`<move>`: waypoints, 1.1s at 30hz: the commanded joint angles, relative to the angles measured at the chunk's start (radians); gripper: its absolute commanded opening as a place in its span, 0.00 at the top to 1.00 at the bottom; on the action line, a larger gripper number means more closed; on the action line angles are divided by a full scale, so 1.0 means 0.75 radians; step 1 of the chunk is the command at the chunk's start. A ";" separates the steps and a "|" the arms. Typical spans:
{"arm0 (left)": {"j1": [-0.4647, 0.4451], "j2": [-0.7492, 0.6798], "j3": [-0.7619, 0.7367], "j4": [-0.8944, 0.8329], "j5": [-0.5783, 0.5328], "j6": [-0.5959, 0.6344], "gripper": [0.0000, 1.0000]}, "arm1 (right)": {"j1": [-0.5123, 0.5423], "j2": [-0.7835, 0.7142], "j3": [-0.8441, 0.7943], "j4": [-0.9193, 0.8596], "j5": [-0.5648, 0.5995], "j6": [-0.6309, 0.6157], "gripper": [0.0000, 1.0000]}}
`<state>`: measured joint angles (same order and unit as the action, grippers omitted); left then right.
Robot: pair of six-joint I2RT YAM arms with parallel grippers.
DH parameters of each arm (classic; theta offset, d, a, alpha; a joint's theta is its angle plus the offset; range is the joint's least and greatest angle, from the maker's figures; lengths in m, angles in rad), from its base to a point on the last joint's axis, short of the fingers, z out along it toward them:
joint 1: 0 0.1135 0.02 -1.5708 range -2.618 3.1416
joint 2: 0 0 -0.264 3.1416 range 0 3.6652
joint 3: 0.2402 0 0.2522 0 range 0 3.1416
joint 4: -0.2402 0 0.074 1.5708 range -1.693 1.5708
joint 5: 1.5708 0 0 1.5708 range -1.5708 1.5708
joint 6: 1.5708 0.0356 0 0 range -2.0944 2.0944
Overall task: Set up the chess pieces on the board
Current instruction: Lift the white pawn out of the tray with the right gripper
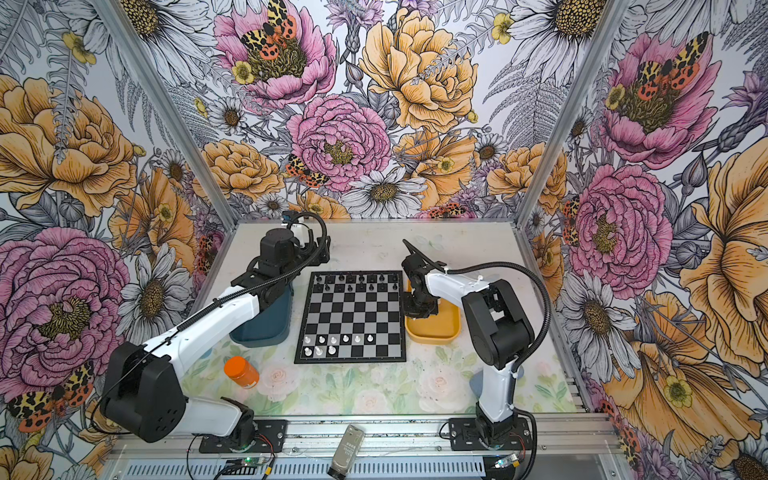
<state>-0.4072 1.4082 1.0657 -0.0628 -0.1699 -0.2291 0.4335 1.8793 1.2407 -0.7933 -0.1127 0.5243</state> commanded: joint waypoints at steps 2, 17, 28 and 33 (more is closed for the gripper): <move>0.011 -0.033 -0.020 0.029 0.028 0.005 0.10 | 0.004 -0.031 -0.006 0.000 0.050 -0.004 1.00; 0.005 -0.030 -0.014 0.035 0.042 0.007 0.10 | -0.009 -0.131 -0.006 -0.044 0.082 -0.009 1.00; -0.025 -0.071 -0.046 0.090 0.145 0.027 0.14 | -0.030 -0.318 -0.014 -0.051 0.070 0.047 1.00; -0.044 -0.132 -0.134 0.228 0.243 0.027 0.14 | -0.038 -0.414 -0.026 -0.049 0.070 0.068 1.00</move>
<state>-0.4309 1.3460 0.9974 0.0147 -0.0601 -0.2279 0.4126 1.6226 1.2312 -0.8288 -0.0723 0.5514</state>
